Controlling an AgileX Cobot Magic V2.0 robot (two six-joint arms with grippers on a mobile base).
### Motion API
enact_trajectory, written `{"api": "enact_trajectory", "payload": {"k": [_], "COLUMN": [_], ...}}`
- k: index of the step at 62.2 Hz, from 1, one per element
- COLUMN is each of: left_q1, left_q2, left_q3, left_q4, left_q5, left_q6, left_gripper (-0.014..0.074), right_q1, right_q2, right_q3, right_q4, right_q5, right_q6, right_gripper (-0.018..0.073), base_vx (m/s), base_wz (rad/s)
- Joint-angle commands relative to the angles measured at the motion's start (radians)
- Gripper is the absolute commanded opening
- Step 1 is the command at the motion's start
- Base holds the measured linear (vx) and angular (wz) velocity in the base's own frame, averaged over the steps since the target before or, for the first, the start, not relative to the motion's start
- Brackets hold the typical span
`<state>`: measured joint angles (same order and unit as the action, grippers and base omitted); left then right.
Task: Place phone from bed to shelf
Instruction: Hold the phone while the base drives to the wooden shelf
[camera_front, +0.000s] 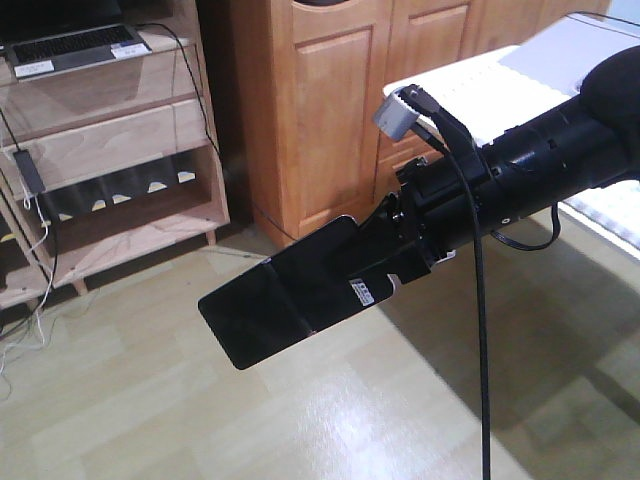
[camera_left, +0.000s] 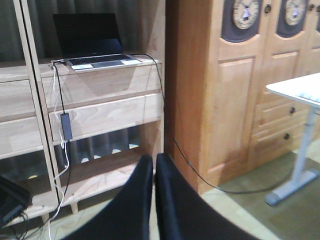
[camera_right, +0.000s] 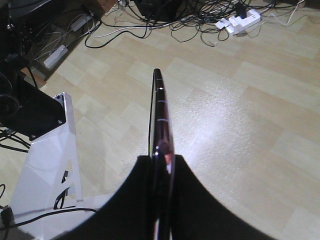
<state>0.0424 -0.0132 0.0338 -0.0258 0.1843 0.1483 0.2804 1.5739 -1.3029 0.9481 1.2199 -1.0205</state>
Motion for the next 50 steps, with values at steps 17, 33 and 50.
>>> {"api": "enact_trajectory", "payload": {"k": [17, 33, 50], "left_q1": [-0.004, -0.004, -0.004], "left_q2": [-0.013, -0.013, -0.013], "left_q3": [-0.021, -0.021, -0.021], "left_q4": [-0.009, -0.009, -0.009], "left_q5": [-0.072, -0.072, -0.072], "left_q6": [-0.006, -0.006, -0.006], "left_gripper": [0.0001, 0.0001, 0.0001], "right_q1": [-0.003, -0.003, -0.003], "right_q2": [-0.046, -0.046, -0.046], "right_q3": [-0.026, -0.026, -0.026], "right_q4": [0.084, 0.084, 0.084], "right_q5": [0.066, 0.067, 0.067], "right_q6": [-0.004, -0.004, -0.004], "right_gripper": [-0.0002, -0.0002, -0.0002], "base_vx": [0.46, 0.46, 0.46], "base_wz": [0.13, 0.24, 0.39]}}
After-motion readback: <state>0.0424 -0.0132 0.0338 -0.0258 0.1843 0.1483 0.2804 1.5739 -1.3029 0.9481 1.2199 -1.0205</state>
